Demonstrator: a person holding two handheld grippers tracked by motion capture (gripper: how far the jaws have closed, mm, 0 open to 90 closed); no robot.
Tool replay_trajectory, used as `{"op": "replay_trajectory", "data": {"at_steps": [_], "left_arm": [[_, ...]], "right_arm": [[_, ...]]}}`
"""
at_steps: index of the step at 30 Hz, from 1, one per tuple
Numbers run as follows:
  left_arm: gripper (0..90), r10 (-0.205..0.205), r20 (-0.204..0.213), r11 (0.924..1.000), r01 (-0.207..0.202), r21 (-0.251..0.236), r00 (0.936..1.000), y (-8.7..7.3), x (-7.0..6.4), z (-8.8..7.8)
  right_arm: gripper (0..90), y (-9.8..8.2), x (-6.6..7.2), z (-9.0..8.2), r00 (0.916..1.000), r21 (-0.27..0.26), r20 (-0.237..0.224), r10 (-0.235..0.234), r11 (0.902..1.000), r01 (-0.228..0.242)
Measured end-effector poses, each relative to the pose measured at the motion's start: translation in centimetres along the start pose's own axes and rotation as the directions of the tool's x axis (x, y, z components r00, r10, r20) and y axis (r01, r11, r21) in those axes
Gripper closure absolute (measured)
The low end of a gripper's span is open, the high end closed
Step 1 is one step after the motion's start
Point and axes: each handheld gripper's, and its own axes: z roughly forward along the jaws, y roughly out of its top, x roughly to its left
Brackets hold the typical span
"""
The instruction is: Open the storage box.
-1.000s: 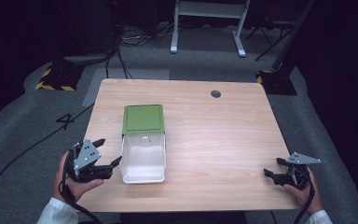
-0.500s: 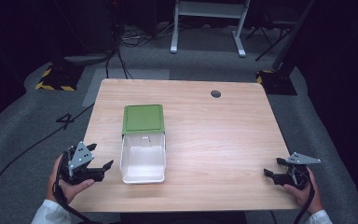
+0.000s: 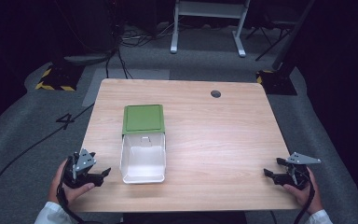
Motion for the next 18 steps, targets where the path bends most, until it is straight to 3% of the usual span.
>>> {"op": "replay_trajectory", "data": {"at_steps": [4,10,18], "left_arm": [[18.6,-0.006,0.023,0.9994,0.005,0.034,0.9997,-0.7,0.0,1.2],[18.4,-0.04,0.063,0.9984,0.038,0.042,0.9972,-1.4,0.0,2.0],[17.3,-0.133,0.104,0.9912,0.132,0.012,0.9857,-2.4,0.5,2.5]], "right_arm": [[17.9,0.0,0.0,0.0,1.0,-0.001,-0.003,0.001,1.0,-0.001],[17.9,0.0,0.0,0.0,1.0,-0.001,-0.003,0.0,1.0,0.0],[17.9,0.0,0.0,0.0,1.0,-0.001,-0.004,-0.004,1.0,0.004]]}}
